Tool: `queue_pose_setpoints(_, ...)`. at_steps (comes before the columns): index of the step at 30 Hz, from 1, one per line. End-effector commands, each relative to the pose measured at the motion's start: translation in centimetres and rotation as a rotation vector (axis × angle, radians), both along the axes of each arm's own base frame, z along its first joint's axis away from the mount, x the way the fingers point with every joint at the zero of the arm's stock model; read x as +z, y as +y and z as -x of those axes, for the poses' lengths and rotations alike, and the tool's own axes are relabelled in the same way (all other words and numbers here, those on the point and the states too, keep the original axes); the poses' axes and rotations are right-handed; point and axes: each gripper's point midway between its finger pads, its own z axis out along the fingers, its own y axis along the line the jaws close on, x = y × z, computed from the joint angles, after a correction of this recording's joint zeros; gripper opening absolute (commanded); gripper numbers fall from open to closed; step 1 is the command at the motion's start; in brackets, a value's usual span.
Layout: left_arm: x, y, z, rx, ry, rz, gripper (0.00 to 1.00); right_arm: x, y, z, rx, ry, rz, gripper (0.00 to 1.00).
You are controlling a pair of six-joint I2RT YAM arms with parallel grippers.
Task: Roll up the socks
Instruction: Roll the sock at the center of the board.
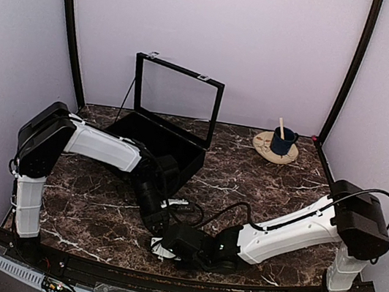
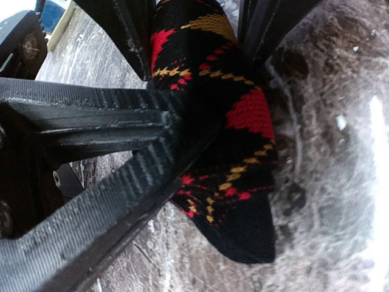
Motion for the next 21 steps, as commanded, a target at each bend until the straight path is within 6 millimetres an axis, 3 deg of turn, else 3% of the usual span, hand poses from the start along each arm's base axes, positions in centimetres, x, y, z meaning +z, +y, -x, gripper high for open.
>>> queue_pose_setpoints(1,0.0,0.5,0.2,-0.007,0.019,-0.009,0.00,-0.8,0.8,-0.3,0.009,0.045,-0.004,0.35)
queue_pose_setpoints(10,0.2,0.5,-0.9,0.016,-0.031,-0.023,0.00,-1.5,-0.7,0.8,-0.011,0.150,0.034,0.00)
queue_pose_setpoints(21,3.4,-0.2,-2.8,0.130,-0.171,0.035,0.07,-0.7,-1.7,2.6,-0.061,0.297,0.079,0.00)
